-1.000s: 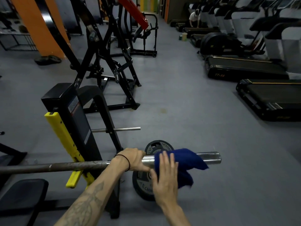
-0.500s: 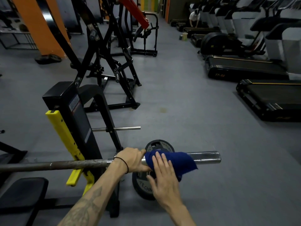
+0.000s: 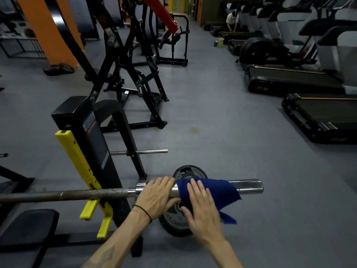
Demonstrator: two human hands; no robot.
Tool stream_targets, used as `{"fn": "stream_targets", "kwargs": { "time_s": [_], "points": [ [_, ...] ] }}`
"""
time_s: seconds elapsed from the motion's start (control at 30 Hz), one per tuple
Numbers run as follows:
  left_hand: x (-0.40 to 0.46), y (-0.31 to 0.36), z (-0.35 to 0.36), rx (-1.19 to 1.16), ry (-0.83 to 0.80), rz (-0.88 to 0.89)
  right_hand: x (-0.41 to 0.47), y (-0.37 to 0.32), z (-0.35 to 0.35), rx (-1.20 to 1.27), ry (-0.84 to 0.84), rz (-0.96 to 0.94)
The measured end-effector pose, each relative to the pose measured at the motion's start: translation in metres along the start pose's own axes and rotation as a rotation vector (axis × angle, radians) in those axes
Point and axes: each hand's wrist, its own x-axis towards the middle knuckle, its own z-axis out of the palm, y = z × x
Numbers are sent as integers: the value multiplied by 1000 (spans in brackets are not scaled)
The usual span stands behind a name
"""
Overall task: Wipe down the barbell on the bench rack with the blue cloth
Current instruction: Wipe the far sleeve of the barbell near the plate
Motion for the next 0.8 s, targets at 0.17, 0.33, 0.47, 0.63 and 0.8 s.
{"fn": "stream_targets", "kwargs": {
  "time_s": [0.17, 0.33, 0.47, 0.63, 0.8],
  "points": [
    [2, -1, -1, -9, -34, 2, -7, 43, -14, 95, 161, 331],
    [2, -1, 0, 4, -22, 22, 7, -41, 11, 211, 130, 314],
    [3, -2, -1, -29, -59, 24, 0, 19, -6, 11, 54, 23],
    [2, -2, -4, -29, -100, 34, 6, 20, -12, 170, 172, 423],
    [16, -6, -21, -46, -296, 23, 3, -14, 0, 80, 17, 37]
  ]
}}
